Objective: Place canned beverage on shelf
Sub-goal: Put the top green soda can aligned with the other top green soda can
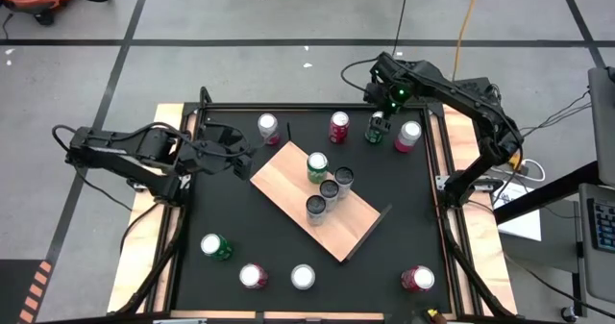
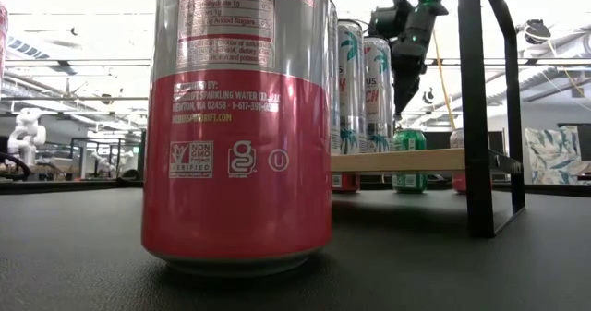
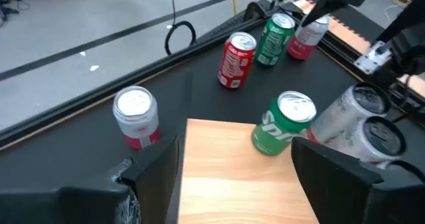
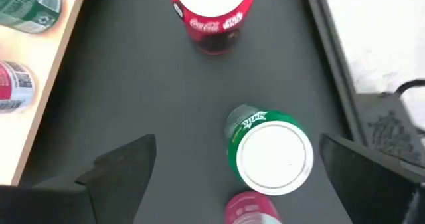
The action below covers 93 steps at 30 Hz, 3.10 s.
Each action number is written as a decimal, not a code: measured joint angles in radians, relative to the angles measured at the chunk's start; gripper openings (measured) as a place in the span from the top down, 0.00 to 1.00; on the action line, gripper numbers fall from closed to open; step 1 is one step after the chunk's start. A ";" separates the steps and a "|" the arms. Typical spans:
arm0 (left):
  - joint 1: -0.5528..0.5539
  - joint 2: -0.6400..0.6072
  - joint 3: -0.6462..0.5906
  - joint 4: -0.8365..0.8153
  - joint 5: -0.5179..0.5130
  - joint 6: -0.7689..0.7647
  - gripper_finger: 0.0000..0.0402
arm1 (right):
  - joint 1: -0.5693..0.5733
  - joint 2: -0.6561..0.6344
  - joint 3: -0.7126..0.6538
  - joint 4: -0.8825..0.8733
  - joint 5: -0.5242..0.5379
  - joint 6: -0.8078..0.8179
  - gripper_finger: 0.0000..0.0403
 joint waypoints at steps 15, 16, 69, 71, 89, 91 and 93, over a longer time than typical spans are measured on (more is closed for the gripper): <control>0.034 0.000 0.000 0.029 0.020 0.025 0.28 | -0.034 0.173 -0.001 0.017 0.130 0.101 0.01; 0.034 0.000 0.000 0.030 0.020 0.025 0.28 | -0.034 0.181 -0.001 0.013 0.135 0.113 0.01; 0.034 0.000 0.000 0.045 -0.080 0.243 0.28 | 0.041 -0.091 0.059 -0.102 -0.082 0.701 0.32; 0.034 0.000 -0.001 0.079 -0.080 0.300 0.28 | 0.061 -0.119 0.069 -0.105 -0.083 0.738 0.32; 0.134 0.000 -0.001 0.383 -0.032 0.639 0.28 | 0.311 -0.216 0.178 0.226 -0.083 1.067 0.32; 0.140 0.000 -0.001 0.414 -0.023 0.694 0.28 | 0.337 -0.210 0.178 0.276 -0.084 1.093 0.32; 0.145 0.000 -0.001 0.438 -0.013 0.729 0.28 | 0.355 -0.204 0.178 0.305 -0.084 1.118 0.32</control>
